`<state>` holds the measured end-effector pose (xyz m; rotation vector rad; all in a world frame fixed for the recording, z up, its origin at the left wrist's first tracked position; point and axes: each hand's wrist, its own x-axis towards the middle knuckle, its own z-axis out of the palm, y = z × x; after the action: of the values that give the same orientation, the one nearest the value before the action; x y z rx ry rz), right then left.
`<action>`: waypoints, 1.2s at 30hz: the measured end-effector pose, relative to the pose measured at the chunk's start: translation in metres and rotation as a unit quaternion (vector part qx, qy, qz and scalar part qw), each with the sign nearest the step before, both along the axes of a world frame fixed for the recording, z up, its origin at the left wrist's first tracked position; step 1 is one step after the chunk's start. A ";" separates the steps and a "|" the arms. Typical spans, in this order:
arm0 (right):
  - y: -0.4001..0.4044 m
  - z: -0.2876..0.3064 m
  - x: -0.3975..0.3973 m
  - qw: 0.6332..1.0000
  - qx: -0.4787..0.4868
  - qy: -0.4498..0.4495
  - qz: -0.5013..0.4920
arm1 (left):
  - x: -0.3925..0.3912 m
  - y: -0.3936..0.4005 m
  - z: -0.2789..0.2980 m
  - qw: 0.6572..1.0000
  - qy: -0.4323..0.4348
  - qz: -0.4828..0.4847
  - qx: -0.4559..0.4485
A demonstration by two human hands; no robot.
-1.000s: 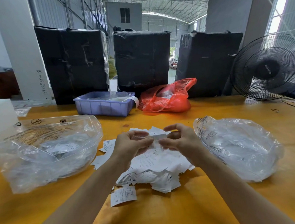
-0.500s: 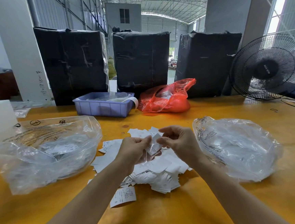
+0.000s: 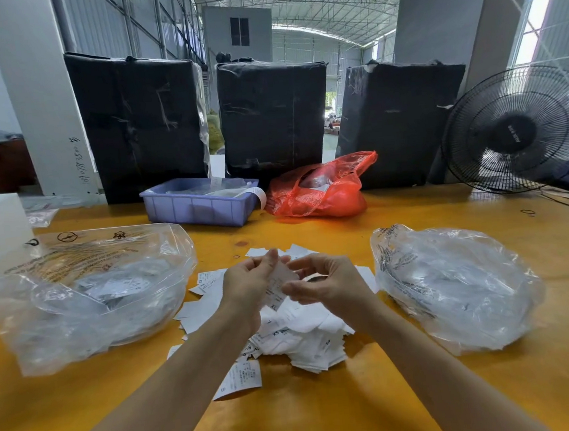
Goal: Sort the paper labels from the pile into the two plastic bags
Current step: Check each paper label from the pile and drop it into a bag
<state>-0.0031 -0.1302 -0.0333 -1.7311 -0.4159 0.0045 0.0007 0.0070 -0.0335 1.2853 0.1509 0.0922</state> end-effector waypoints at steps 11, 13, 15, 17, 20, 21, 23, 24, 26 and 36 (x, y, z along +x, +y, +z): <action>-0.008 0.000 0.006 0.993 0.072 0.023 -0.093 | -0.001 0.001 -0.002 0.994 0.051 -0.100 0.012; -0.010 0.000 0.007 0.991 0.074 0.008 -0.113 | 0.000 0.003 -0.003 0.992 0.047 -0.112 0.023; -0.011 0.001 0.007 0.989 0.072 -0.009 -0.131 | 0.001 0.005 -0.005 0.992 0.048 -0.108 0.038; -0.012 0.002 0.008 0.986 0.076 -0.025 -0.146 | 0.001 0.006 -0.006 0.992 0.052 -0.106 0.048; -0.012 0.002 0.006 0.991 0.052 -0.023 -0.121 | 0.002 0.006 -0.006 0.992 0.050 -0.103 0.053; -0.012 0.002 0.005 0.993 0.036 -0.025 -0.112 | 0.002 0.007 -0.006 0.991 0.050 -0.108 0.058; -0.011 0.002 0.005 0.993 0.035 -0.036 -0.109 | 0.001 0.008 -0.004 0.988 0.053 -0.125 0.072; -0.012 0.002 0.005 0.992 0.038 -0.038 -0.111 | 0.000 0.009 -0.003 0.987 0.056 -0.133 0.077; -0.013 0.003 0.004 0.993 0.029 -0.033 -0.110 | 0.001 0.011 -0.001 0.984 0.053 -0.140 0.091; -0.019 0.001 0.008 0.984 0.023 -0.059 -0.164 | 0.010 0.056 0.024 0.973 0.013 -0.019 0.230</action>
<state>0.0044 -0.1490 -0.0322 -1.7420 -0.2108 -0.3445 0.0103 0.0626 -0.0094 1.7532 0.1307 0.0803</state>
